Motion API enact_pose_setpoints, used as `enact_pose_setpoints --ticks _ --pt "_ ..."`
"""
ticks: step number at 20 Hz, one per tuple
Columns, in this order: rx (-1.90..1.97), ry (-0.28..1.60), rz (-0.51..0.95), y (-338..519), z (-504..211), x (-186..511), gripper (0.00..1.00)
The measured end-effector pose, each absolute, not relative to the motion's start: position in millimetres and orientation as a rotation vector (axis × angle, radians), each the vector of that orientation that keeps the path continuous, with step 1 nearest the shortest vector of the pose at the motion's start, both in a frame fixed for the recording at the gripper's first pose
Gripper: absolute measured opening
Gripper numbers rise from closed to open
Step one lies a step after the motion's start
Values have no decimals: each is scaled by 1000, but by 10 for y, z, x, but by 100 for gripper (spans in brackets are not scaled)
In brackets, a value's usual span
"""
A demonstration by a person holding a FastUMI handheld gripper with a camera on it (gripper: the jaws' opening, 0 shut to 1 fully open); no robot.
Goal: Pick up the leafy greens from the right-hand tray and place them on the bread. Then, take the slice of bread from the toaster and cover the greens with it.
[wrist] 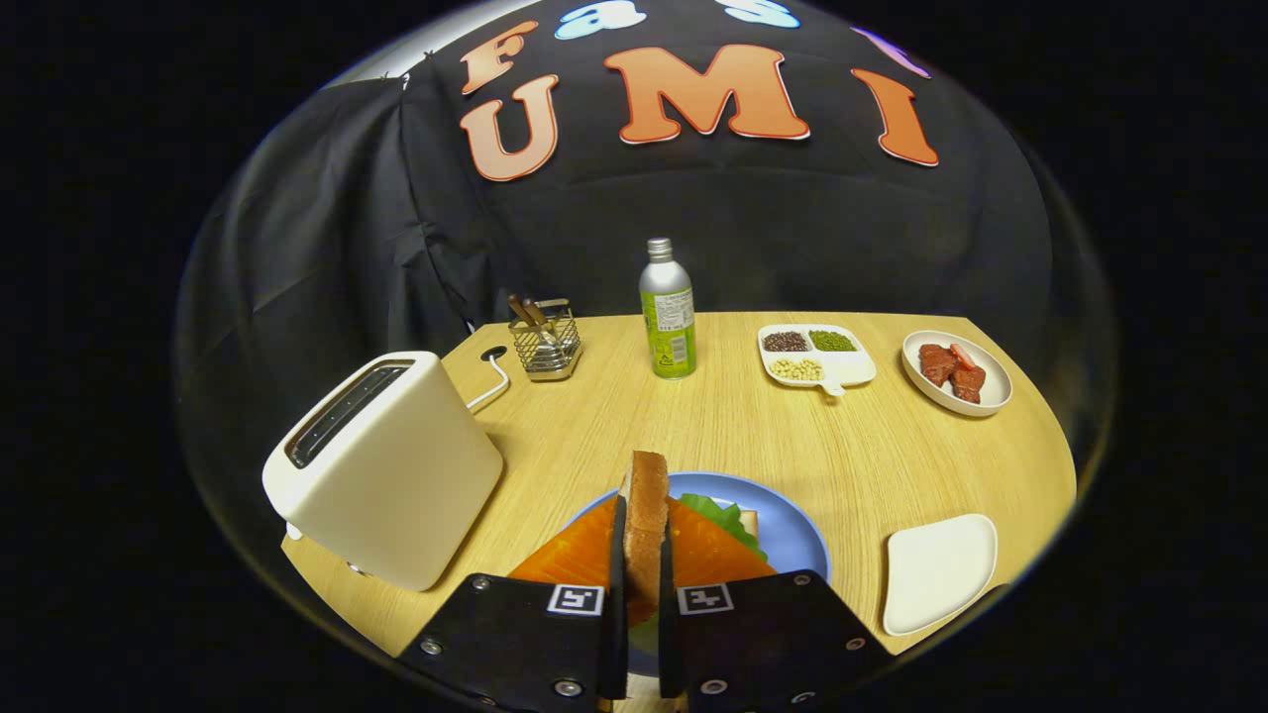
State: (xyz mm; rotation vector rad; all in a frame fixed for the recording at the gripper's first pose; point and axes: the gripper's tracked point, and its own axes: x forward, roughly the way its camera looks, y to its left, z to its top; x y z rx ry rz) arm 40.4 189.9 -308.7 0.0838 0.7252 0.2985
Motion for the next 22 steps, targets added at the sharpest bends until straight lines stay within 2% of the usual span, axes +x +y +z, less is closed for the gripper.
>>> enact_pose_setpoints --ticks 5,8,14,20,22 --pt "78 770 264 1671 -3232 419 22" --pt "60 788 222 1508 -3314 429 40" --pt "28 785 154 1157 -3325 439 62" --pt "11 774 89 653 -3154 423 92" --pt "6 779 64 448 -3069 377 98"
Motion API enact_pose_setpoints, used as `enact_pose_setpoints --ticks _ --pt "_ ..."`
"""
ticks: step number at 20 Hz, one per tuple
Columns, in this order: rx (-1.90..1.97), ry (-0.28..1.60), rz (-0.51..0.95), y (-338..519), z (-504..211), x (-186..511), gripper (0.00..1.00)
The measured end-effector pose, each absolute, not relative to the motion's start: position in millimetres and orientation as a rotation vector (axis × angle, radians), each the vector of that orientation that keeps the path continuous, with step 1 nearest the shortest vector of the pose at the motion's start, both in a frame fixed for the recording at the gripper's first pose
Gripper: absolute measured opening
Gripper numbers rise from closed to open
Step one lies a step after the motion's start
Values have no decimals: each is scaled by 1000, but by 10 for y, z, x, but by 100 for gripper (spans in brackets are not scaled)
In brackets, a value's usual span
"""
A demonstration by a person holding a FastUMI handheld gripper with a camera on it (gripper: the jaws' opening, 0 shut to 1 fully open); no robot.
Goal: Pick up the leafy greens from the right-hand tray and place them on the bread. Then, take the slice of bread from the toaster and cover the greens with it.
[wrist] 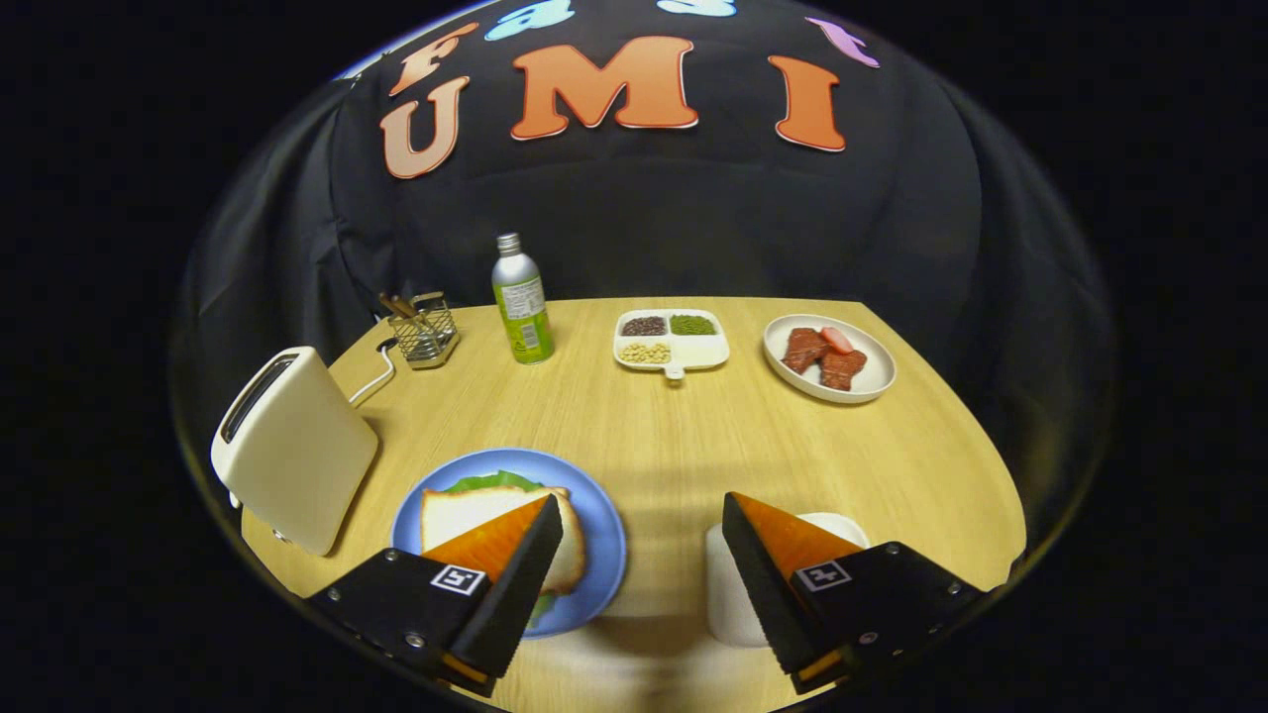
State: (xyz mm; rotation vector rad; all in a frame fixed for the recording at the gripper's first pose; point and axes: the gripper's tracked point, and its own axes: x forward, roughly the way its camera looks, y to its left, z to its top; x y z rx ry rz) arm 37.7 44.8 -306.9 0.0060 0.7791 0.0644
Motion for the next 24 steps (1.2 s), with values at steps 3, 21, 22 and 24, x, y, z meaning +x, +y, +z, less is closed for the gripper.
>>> enact_pose_setpoints --ticks 3,21,22,24 --pt "-4 756 14 111 -2866 307 98" --pt "9 515 -74 -846 -1392 123 98" --pt "12 501 -75 -861 -1337 120 97" --pt "19 479 -75 -862 -1219 130 97"
